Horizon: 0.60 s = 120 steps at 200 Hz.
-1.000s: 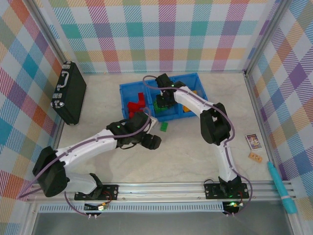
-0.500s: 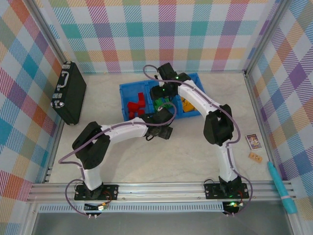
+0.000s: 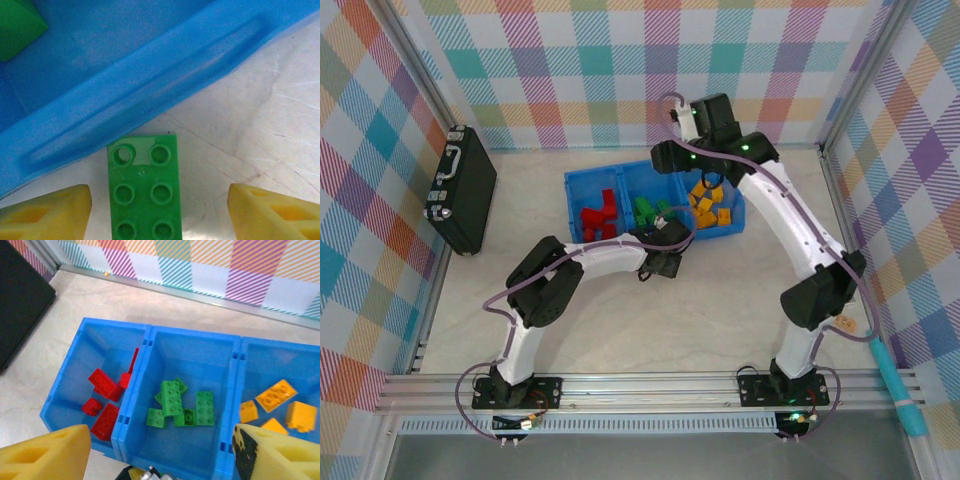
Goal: Sort the legos into containers by color
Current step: Pick up the lego from the center of the table.
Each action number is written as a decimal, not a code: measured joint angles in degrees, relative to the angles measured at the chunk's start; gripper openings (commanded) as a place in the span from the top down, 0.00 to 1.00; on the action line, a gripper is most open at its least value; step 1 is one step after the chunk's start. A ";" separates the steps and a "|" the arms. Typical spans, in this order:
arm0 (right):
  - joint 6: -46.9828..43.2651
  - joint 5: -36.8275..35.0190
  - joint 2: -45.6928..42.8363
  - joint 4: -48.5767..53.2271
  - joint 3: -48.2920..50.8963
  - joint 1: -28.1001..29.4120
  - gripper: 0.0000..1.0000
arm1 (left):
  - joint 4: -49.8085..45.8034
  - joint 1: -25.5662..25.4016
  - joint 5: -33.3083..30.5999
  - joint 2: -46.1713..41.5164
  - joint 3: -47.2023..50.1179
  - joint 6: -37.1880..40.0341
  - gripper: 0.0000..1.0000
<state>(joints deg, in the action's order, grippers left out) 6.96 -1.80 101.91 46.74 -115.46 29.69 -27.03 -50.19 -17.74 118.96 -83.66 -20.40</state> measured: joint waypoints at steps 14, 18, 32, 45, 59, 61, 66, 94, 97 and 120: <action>0.02 -0.92 -2.05 0.11 2.25 -0.15 0.25 | 0.02 0.00 -0.44 0.70 -0.20 -0.83 0.34; 0.02 -1.03 -2.64 0.09 3.21 -0.13 0.25 | 0.00 0.00 -0.52 0.85 -0.20 -0.90 0.35; 0.04 -1.64 -4.37 0.28 6.54 -0.11 0.25 | -0.04 -0.11 -0.79 1.11 -0.59 -1.46 0.41; 0.24 -1.92 -5.44 0.42 9.42 -0.11 0.25 | 0.00 -0.20 -1.09 1.62 -1.11 -1.77 0.48; 0.74 -2.19 -6.25 0.74 12.44 -0.11 0.25 | 0.00 -0.35 -1.11 1.99 -1.53 -2.16 0.61; 0.79 -2.23 -6.34 0.83 12.81 -0.11 0.25 | 0.04 -0.35 -1.27 2.01 -1.53 -2.64 0.63; 1.14 -2.25 -6.49 0.96 13.64 -0.11 0.25 | -0.02 -0.37 -1.31 2.08 -1.53 -2.36 0.66; 1.81 -2.67 -7.63 1.03 17.03 -0.11 0.24 | -0.20 -0.42 -1.46 2.12 -1.66 -2.82 0.71; 1.88 -2.73 -7.89 1.01 17.38 -0.11 0.24 | -0.24 -0.42 -1.44 2.12 -1.66 -2.82 0.72; 1.99 -3.13 -10.40 0.94 20.11 -0.13 0.23 | -0.46 -0.42 -1.36 1.11 -0.35 -2.80 0.75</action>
<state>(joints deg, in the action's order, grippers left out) 8.95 -4.93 91.50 47.68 -95.35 29.56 -27.49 -50.61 -19.09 120.07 -84.01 -23.20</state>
